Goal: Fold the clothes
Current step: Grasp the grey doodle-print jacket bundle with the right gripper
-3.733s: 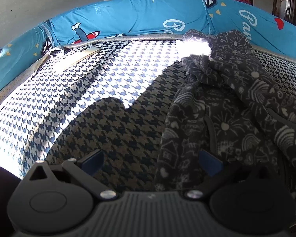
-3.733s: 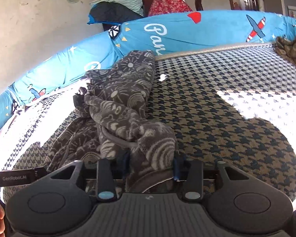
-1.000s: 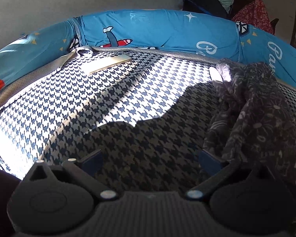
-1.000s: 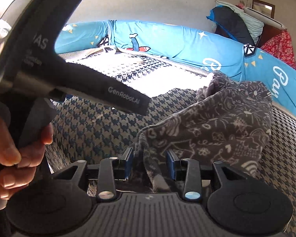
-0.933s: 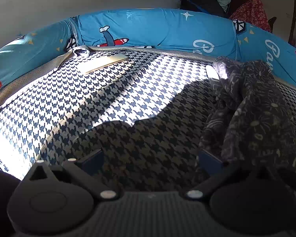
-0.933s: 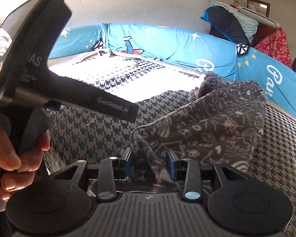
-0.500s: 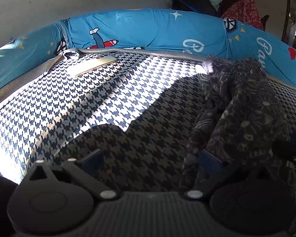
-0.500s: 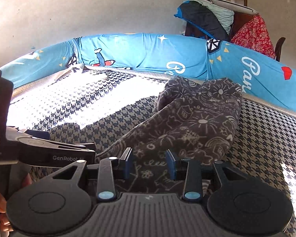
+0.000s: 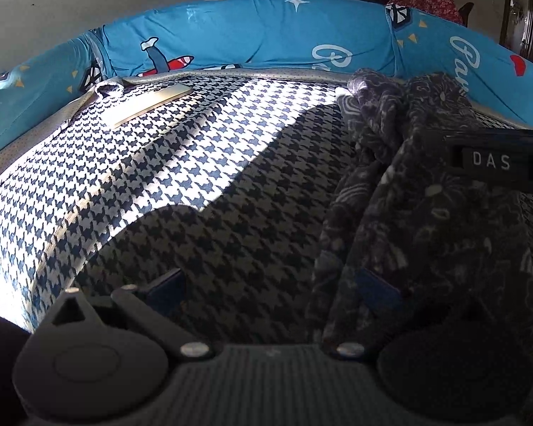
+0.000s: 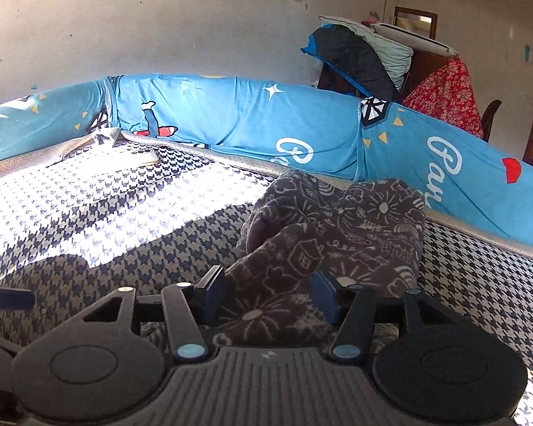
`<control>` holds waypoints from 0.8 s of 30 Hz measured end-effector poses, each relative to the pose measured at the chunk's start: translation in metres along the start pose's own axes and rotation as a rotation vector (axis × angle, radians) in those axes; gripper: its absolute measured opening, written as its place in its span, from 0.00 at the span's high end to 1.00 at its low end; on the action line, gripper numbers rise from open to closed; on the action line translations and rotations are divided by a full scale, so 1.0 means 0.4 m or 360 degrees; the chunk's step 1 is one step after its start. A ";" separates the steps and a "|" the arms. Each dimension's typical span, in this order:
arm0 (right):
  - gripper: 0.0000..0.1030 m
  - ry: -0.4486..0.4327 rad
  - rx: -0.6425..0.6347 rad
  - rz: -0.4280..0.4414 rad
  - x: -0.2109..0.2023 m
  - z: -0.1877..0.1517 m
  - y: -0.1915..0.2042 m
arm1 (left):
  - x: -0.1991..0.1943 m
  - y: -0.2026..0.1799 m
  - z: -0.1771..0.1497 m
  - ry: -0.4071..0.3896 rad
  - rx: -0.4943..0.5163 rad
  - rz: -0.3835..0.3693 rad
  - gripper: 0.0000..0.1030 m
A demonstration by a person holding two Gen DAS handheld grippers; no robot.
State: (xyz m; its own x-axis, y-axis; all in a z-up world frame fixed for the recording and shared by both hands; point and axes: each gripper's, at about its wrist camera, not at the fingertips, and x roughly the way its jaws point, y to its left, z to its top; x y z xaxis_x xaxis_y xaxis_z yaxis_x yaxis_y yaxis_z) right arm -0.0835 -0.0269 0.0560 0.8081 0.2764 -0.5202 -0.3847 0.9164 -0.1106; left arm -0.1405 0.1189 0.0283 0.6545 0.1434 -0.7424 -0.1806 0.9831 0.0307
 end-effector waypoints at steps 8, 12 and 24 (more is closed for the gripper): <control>0.46 0.0035 0.0030 0.0004 0.112 0.034 -0.008 | 0.026 -0.009 0.004 0.0035 0.0007 0.0043 0.00; 0.48 0.0055 0.0024 0.0011 0.161 0.048 -0.004 | 0.038 -0.005 0.006 0.0063 -0.0008 0.0054 0.00; 0.82 0.0154 0.0012 -0.0067 0.273 0.076 0.015 | 0.035 0.009 0.017 0.0009 -0.0058 0.0130 0.00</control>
State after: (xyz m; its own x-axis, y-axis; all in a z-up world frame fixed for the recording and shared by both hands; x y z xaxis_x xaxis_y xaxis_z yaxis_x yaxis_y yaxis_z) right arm 0.0159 0.0176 0.0243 0.7764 0.2085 -0.5948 -0.3475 0.9289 -0.1279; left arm -0.1270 0.1252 0.0224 0.6326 0.2220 -0.7420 -0.2598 0.9634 0.0667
